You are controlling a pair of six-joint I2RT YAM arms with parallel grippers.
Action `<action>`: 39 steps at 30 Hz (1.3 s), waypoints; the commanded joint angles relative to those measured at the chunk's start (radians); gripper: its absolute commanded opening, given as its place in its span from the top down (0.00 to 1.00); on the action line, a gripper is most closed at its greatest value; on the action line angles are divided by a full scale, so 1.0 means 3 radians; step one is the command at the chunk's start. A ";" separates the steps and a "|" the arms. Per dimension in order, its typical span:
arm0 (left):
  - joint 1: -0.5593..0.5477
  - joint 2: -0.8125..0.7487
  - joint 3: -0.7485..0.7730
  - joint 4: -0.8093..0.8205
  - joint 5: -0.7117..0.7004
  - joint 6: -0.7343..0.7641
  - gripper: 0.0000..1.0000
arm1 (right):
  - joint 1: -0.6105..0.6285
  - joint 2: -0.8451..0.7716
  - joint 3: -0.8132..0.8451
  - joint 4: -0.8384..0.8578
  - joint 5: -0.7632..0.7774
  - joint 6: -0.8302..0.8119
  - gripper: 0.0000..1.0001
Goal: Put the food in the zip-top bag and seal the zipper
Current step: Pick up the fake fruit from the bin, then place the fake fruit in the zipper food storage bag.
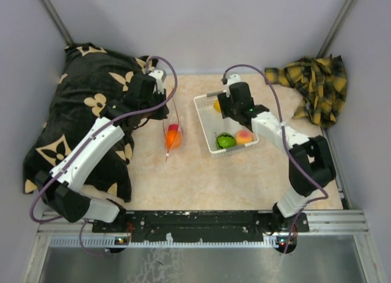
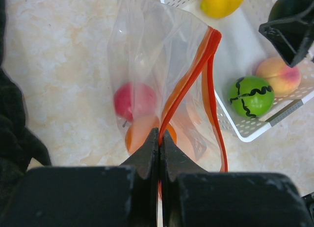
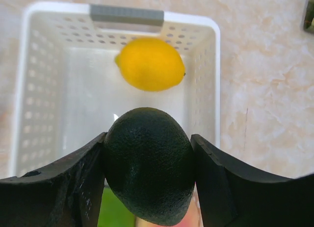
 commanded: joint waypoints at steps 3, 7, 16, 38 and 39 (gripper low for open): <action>-0.0004 -0.0029 0.0055 0.0025 0.0092 -0.0032 1.00 | 0.0168 -0.0663 -0.0223 0.0429 -0.0298 0.0267 0.62; -0.0004 0.0003 0.0053 0.0024 0.0085 -0.0052 1.00 | 0.0279 -0.0977 -0.0405 0.0650 -0.0518 0.0473 0.63; -0.0005 -0.0010 0.0011 0.0049 0.0060 -0.0097 1.00 | 0.0482 -0.1494 -0.0843 0.1281 -0.0964 0.1086 0.64; -0.0003 -0.0047 -0.0079 0.0132 0.0246 -0.0135 1.00 | 0.1346 -0.0891 -0.1429 0.4273 -0.1323 0.2559 0.65; -0.0001 -0.0049 -0.0084 0.0140 0.0273 -0.0139 1.00 | 0.1356 -0.0812 -0.1454 0.4450 -0.1283 0.2586 0.65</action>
